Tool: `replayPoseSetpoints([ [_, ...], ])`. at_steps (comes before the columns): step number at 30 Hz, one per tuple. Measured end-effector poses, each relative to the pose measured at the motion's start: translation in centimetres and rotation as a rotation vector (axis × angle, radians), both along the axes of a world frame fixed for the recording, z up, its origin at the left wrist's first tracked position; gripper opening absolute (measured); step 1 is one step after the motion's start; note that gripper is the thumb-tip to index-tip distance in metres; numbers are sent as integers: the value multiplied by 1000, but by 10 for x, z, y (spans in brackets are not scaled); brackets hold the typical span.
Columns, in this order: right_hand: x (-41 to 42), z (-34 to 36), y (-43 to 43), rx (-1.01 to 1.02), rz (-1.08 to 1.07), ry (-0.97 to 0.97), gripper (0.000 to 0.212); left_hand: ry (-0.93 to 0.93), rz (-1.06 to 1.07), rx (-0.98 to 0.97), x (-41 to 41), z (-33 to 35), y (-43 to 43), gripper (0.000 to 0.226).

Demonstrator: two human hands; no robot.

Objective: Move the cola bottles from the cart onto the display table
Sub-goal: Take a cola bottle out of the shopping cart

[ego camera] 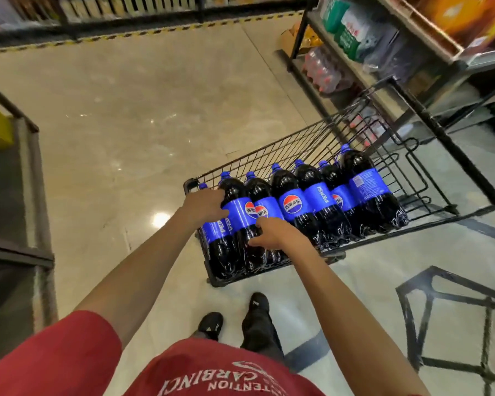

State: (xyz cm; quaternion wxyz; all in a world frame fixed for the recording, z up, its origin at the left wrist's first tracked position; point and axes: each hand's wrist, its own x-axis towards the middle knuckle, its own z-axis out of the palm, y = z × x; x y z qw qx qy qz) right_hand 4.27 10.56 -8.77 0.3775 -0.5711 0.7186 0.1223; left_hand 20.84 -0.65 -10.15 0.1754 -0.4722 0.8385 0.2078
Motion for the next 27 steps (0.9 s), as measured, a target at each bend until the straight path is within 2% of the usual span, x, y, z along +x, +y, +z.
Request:
replayPoseSetpoints([
  [6, -22, -32, -24, -32, 2, -19, 59, -25, 192, 44, -29, -26, -8, 38],
  [12, -32, -65, -35, 49, 50, -92, 68, 28, 411, 96, -47, -42, -16, 44],
  [18, -37, -79, -36, 90, -33, -189, 88, 146, 662, 211, -61, -67, -25, 67],
  [22, -38, -86, -43, 163, -129, -246, 101, 250, 854, 303, -70, -84, -38, 94],
  [27, -31, -94, -44, 169, -275, -287, 105, 245, 939, 407, -78, -104, -59, 129],
])
